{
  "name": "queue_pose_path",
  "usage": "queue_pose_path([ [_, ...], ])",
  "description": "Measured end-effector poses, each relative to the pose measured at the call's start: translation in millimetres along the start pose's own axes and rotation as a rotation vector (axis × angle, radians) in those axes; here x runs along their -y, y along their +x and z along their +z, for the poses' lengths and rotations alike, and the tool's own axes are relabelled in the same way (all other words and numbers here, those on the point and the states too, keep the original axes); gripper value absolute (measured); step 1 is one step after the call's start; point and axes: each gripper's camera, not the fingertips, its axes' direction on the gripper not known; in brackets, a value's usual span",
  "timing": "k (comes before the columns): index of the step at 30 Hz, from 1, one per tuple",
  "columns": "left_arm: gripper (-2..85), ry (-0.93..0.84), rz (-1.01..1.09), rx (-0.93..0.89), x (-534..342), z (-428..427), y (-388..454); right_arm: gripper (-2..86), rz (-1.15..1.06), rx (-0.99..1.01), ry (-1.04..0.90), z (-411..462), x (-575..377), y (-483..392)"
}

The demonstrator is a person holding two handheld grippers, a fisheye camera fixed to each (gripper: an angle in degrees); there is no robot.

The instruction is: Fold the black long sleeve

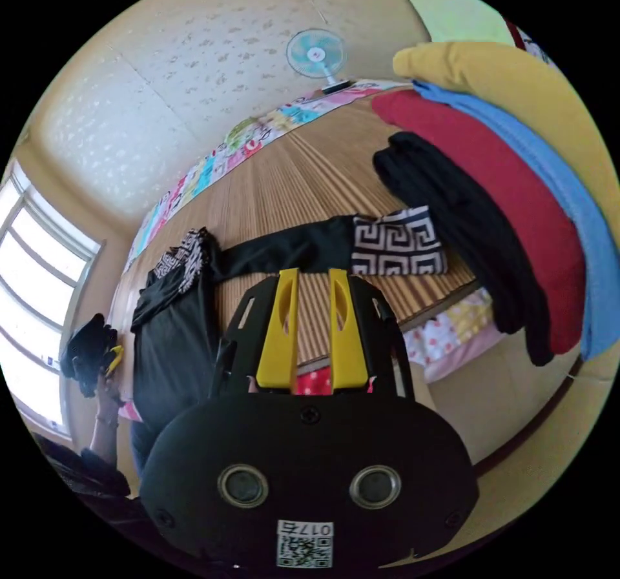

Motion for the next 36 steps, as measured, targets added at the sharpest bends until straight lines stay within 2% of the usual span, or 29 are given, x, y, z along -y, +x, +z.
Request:
queue_pose_path([
  [2,10.0,-0.029,-0.023,-0.018,-44.0,-10.1,9.0,10.9,-0.035,-0.143,-0.005,-11.2,17.8,7.0],
  [5,10.0,-0.049,-0.07,-0.041,-97.2,-24.5,19.5,12.9,-0.179,-0.18,-0.147,11.3,47.5,6.8],
  [7,10.0,-0.048,-0.112,-0.068,-121.2,-32.8,22.8,11.4,-0.269,-0.168,-0.304,43.0,61.7,6.4],
  [8,10.0,-0.042,-0.122,-0.073,-125.0,-35.2,23.0,6.9,-0.293,-0.177,-0.388,58.5,68.3,4.8],
  [9,10.0,-0.028,-0.134,-0.084,-129.9,-40.3,23.2,4.6,-0.307,-0.176,-0.39,57.5,71.5,1.2],
  [10,10.0,-0.019,-0.15,-0.1,-131.5,-46.2,22.4,3.3,-0.32,-0.124,-0.453,54.0,80.5,-8.0],
  [12,10.0,0.004,-0.151,-0.137,-130.7,-58.3,23.5,2.1,-0.302,0.196,-0.531,35.0,98.6,-20.6],
  [13,10.0,0.022,-0.14,-0.15,-130.0,-67.6,25.9,1.7,-0.247,0.441,-0.521,16.6,111.3,-23.8],
  [14,10.0,0.031,-0.136,-0.149,-129.8,-72.4,27.2,1.7,-0.179,0.578,-0.492,0.7,122.0,-24.6],
  [15,10.0,0.05,-0.131,-0.142,-130.0,-82.1,29.6,1.8,-0.145,0.591,-0.474,-6.0,126.8,-24.6],
  [16,10.0,0.076,-0.127,-0.133,-131.2,-91.5,31.6,2.0,-0.094,0.527,-0.437,-14.7,134.7,-24.3],
  [20,10.0,0.132,-0.138,-0.137,-136.0,-110.1,32.4,6.6,-0.014,0.012,-0.406,6.5,143.0,-15.5],
  [23,10.0,0.144,-0.13,-0.14,-140.0,-120.7,34.9,11.7,-0.01,-0.116,-0.404,13.1,119.5,-20.7],
  [27,10.0,0.147,-0.138,-0.076,-150.8,-131.8,33.5,10.3,0.053,-0.123,-0.237,-16.9,80.0,-26.1],
  [32,10.0,0.132,-0.189,-0.106,-157.2,-126.5,23.8,10.1,0.133,0.133,-0.007,-36.9,45.9,-29.3],
  [36,10.0,0.106,-0.161,-0.091,-148.4,-120.9,36.7,13.2,0.118,0.164,-0.072,-9.4,83.6,-64.3],
])
